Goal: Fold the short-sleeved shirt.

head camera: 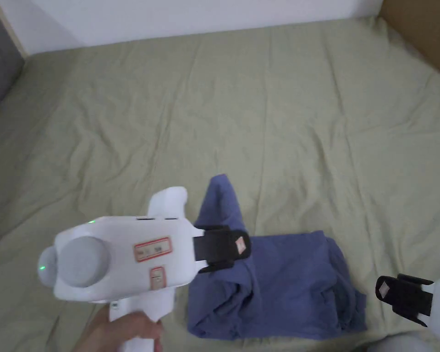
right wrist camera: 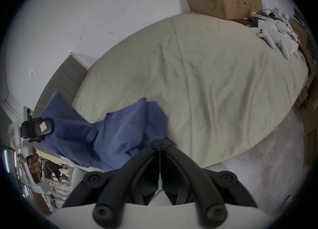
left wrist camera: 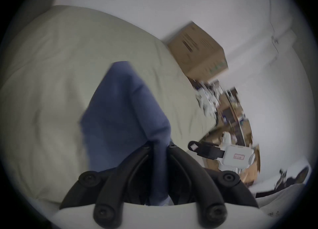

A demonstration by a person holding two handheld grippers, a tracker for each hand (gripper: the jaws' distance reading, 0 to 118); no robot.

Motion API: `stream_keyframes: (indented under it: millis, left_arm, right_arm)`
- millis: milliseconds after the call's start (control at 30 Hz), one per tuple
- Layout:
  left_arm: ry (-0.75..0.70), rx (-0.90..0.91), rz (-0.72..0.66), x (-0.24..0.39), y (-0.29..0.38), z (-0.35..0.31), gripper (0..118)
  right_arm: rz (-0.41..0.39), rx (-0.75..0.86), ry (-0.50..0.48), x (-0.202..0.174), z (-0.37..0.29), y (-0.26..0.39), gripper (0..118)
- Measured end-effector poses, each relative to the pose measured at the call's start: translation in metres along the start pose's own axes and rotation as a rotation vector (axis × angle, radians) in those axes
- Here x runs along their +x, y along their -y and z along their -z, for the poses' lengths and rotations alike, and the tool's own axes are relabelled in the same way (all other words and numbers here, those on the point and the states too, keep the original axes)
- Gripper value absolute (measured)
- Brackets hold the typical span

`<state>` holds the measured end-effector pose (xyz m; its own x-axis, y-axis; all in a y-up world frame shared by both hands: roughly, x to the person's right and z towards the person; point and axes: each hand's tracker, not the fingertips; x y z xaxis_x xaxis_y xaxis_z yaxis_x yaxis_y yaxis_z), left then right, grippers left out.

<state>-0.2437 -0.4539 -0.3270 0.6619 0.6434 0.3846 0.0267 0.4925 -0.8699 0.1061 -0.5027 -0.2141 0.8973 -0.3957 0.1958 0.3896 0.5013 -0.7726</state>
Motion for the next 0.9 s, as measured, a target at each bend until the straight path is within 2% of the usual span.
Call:
stream_keyframes:
  millis: [100,133,167,200,233,267,333,433,500,533,600,633,667,700,767,833,900]
  left_arm:
    - [-0.023,-0.136,0.073,0.022,0.003,0.075,12]
    - [-0.003,-0.170,0.082,0.022,0.008,0.100,22]
    - [-0.004,-0.240,0.073,0.025,0.011,0.119,59]
    - [-0.023,-0.299,0.051,0.026,0.015,0.132,91]
    - [-0.008,-0.328,0.041,0.024,0.021,0.140,111]
    - [-0.006,-0.316,0.042,0.022,0.024,0.139,115]
    - [-0.025,-0.285,0.039,0.017,0.024,0.124,111]
    - [-0.026,-0.181,-0.041,0.005,0.010,0.083,111]
    - [0.013,-0.089,-0.116,-0.007,0.002,0.053,102]
    - [0.028,-0.048,-0.131,-0.012,-0.001,0.041,91]
    - [-0.031,-0.013,-0.121,-0.023,-0.004,0.034,43]
    - [-0.121,-0.034,-0.104,-0.029,-0.004,0.040,22]
    - [-0.175,-0.063,-0.098,-0.031,-0.003,0.051,11]
    - [-0.187,-0.095,-0.088,-0.036,-0.001,0.061,11]
    - [-0.060,-0.128,-0.132,-0.043,0.008,0.086,7]
    - [-0.005,-0.201,-0.160,-0.036,0.021,0.116,6]
    - [-0.016,-0.279,-0.056,-0.019,0.038,0.141,5]
  right_arm:
    - [0.024,0.008,0.014,0.016,-0.007,0.003,1]
    - [0.038,0.011,0.023,0.021,-0.009,0.004,1]
    - [0.049,0.010,0.026,0.027,-0.010,0.005,1]
    - [0.060,0.008,0.035,0.032,-0.011,0.006,1]
    - [0.073,0.010,0.046,0.036,-0.013,0.006,1]
    - [0.087,0.017,0.051,0.041,-0.016,0.007,1]
    - [0.106,0.025,0.053,0.047,-0.020,0.008,1]
    - [0.113,0.031,0.057,0.052,-0.021,0.008,1]
    - [0.109,0.027,0.062,0.052,-0.018,0.008,1]
    - [0.109,0.024,0.062,0.052,-0.017,0.009,1]
    - [0.114,0.018,0.053,0.051,-0.013,0.012,1]
    - [0.115,0.014,0.047,0.049,-0.011,0.013,1]
    - [0.114,0.010,0.043,0.048,-0.009,0.014,1]
    - [0.110,0.005,0.040,0.046,-0.008,0.014,1]
    - [0.101,0.000,0.038,0.043,-0.007,0.016,1]
    - [0.100,-0.006,0.031,0.042,-0.007,0.016,1]
    - [0.097,-0.005,0.032,0.040,-0.009,0.015,1]
